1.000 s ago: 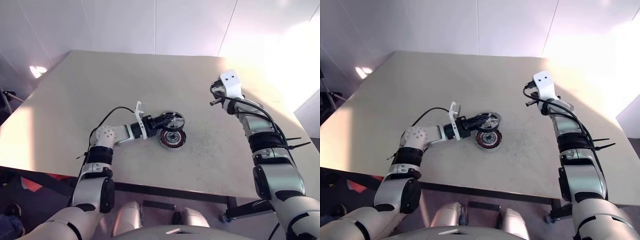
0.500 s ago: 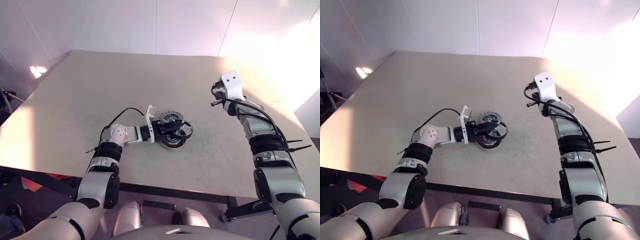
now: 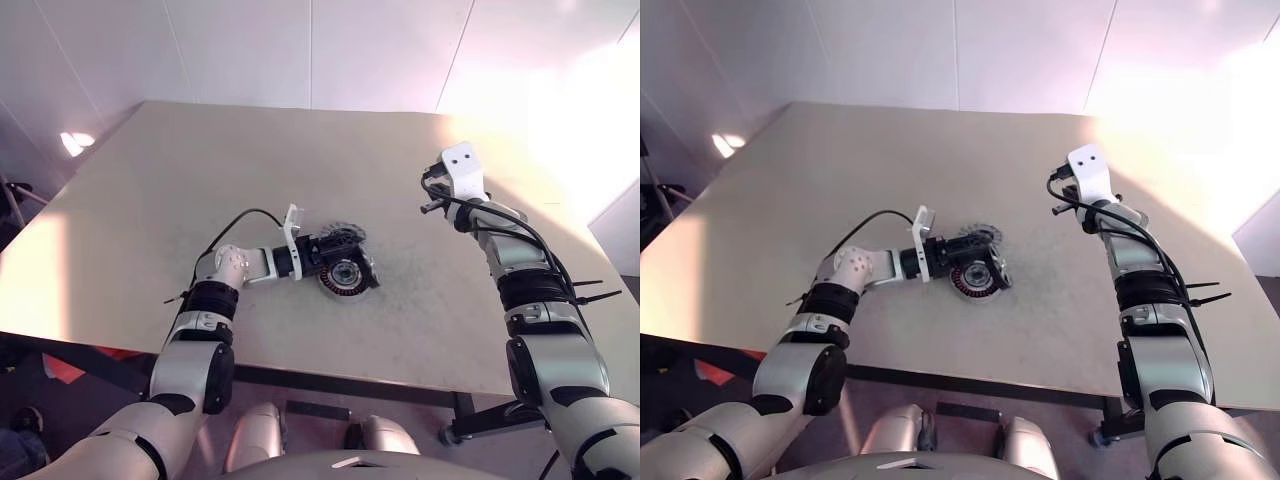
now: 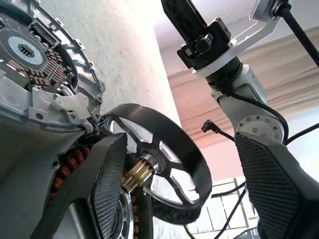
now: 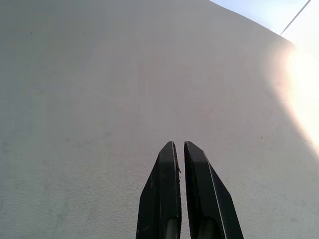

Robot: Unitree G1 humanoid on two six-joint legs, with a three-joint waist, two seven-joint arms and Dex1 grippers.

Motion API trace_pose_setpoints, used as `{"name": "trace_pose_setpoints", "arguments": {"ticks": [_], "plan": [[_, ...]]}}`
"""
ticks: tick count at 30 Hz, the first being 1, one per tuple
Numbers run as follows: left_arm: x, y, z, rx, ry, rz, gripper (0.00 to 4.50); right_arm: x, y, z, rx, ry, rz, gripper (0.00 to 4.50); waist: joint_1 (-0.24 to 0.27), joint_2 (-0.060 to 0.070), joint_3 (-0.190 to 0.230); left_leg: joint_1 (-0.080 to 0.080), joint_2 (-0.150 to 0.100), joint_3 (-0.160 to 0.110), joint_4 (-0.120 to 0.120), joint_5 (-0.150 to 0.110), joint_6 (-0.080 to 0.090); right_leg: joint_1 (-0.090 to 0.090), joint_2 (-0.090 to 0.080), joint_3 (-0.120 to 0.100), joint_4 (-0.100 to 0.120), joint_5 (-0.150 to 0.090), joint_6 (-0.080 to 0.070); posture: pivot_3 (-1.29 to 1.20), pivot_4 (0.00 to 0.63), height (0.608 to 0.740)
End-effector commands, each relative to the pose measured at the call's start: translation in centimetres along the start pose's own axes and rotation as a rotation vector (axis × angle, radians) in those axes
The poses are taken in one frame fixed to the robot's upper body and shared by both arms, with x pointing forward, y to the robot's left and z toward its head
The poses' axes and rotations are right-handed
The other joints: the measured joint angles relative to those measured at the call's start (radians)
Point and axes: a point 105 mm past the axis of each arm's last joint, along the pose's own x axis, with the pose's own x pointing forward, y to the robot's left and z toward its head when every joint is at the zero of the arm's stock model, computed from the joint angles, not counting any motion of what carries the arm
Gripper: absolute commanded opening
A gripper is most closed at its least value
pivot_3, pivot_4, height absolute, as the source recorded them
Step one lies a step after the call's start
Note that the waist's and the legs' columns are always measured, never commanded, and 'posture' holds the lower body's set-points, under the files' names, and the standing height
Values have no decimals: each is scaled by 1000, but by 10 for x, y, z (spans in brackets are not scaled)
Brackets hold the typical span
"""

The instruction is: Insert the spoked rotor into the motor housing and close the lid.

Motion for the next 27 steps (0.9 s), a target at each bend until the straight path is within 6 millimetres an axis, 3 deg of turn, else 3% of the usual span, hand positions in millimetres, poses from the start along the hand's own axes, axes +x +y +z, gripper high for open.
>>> {"name": "trace_pose_setpoints", "arguments": {"ticks": [1,10,16,21,27], "plan": [[-3,-19,19,75,-35,-50,3507,-1,-4,23,-8,-82,-7,210,0,0,0,0,0,0,0,0,0,0,0,0,0,0,0,0,0,740],[-29,-40,46,161,-127,-87,3507,-9,7,23,-12,-99,86,210,0,0,0,0,0,0,0,0,0,0,0,0,0,0,0,0,0,740],[-49,-53,55,216,-192,-96,3507,-47,36,33,-62,-226,353,210,6,1,1,-1,0,0,0,0,1,0,0,0,0,0,0,0,0,740],[-63,-47,49,220,-227,-57,3507,-75,40,24,-92,-222,468,210,9,1,1,0,0,0,1,-1,1,2,0,0,-1,0,0,0,0,740],[-71,-36,40,220,-252,0,3507,-99,60,7,-124,-166,638,210,9,1,1,5,0,0,1,-1,0,6,0,0,-1,0,0,0,0,740]]}}
